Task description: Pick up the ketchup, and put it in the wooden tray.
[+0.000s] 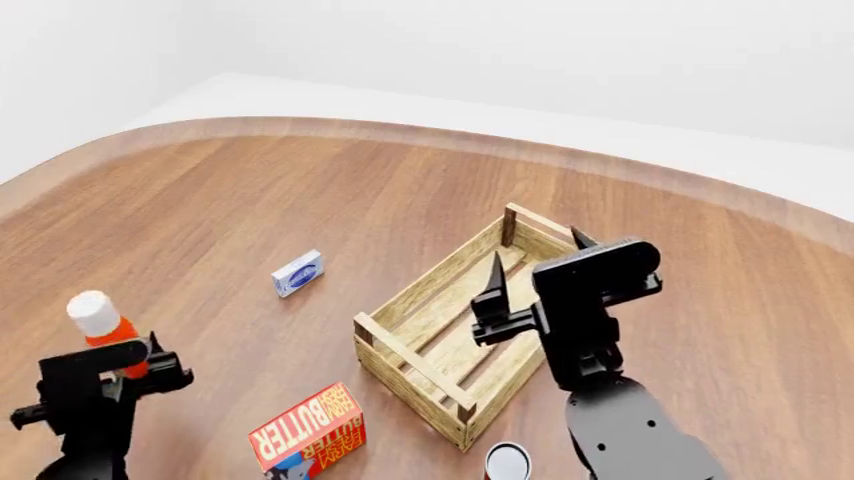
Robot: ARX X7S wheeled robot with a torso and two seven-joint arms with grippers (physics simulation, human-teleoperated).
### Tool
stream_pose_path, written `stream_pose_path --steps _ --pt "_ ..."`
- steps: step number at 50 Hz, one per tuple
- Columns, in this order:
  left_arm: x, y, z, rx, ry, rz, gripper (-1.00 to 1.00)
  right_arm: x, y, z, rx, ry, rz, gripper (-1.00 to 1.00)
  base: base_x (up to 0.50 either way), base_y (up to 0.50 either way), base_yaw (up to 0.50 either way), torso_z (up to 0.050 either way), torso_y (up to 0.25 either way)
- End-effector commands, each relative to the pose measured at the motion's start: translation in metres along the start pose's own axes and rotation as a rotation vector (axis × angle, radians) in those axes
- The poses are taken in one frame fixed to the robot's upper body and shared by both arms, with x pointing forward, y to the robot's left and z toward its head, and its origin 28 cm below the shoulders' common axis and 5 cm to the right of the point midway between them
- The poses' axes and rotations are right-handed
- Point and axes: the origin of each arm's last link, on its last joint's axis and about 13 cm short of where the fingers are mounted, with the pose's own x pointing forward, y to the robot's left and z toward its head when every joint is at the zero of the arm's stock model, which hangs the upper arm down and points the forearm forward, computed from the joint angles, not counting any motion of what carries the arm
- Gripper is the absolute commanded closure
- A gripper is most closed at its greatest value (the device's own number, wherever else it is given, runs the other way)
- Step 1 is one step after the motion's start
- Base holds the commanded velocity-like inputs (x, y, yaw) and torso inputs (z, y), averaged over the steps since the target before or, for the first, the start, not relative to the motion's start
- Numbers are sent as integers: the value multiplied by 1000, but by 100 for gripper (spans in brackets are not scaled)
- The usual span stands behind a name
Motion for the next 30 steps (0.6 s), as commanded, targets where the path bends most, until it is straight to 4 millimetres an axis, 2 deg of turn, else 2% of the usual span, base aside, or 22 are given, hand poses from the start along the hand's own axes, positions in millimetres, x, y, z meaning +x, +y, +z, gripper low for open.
stream_pose_path --steps 1,9,20,30 --pt "9 -28 81 46 -217 -214 100 11 -15 9 -2 -32 -15 -100 0 0 0 0 0" --pt "26 -62 122 80 -244 -309 100 13 -34 16 27 -42 -34 -100 0 0 0 0 0" --pt "41 -121 172 64 -258 -505 100 9 -56 17 56 -2 -89 -100 0 0 0 0 0" --pt "52 -165 196 41 -219 -643 100 -4 -70 18 59 15 -146 -100 0 0 0 0 0"
